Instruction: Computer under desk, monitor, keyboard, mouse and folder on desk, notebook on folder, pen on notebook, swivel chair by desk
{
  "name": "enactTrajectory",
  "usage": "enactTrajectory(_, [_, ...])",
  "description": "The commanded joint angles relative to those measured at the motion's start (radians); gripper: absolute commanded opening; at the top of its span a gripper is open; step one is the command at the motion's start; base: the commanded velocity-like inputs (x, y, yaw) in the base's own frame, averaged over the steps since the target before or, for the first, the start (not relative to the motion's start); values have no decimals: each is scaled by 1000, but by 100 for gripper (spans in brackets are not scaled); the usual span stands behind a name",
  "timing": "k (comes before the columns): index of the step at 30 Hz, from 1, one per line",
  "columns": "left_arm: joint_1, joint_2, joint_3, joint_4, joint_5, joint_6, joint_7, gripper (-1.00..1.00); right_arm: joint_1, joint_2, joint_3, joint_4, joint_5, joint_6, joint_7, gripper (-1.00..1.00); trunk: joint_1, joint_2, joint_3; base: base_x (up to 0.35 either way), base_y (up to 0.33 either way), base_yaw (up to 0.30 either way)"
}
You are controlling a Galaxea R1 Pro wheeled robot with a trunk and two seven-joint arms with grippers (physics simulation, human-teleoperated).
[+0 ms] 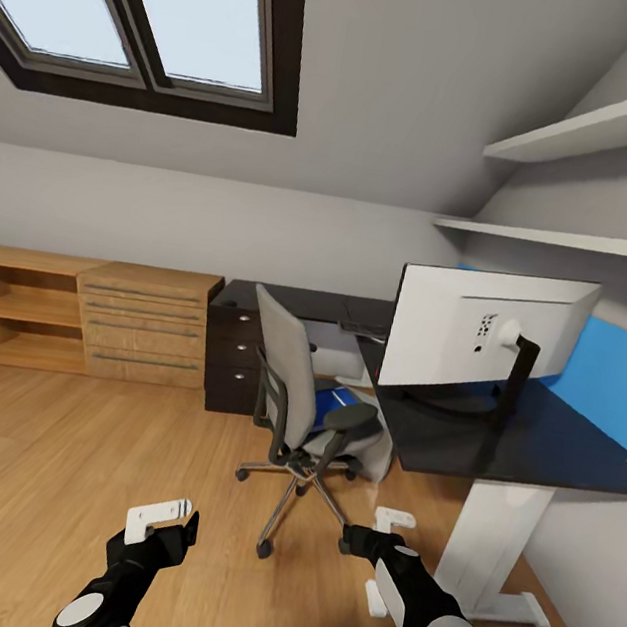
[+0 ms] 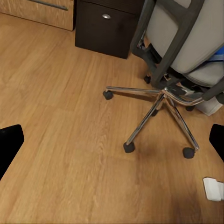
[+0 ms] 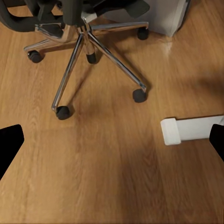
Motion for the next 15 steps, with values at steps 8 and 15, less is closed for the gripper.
enactTrajectory(8, [0,0,-1,-2,10,2,8,100,1,0,0,-9,-5,-12,-4,100,31,-57,-26,0,0,0])
enactTrajectory(15, [0,0,-1,-2,10,2,8,100,1,0,0,-10,-5,-21,-5,100,58,-106,-48,0,0,0])
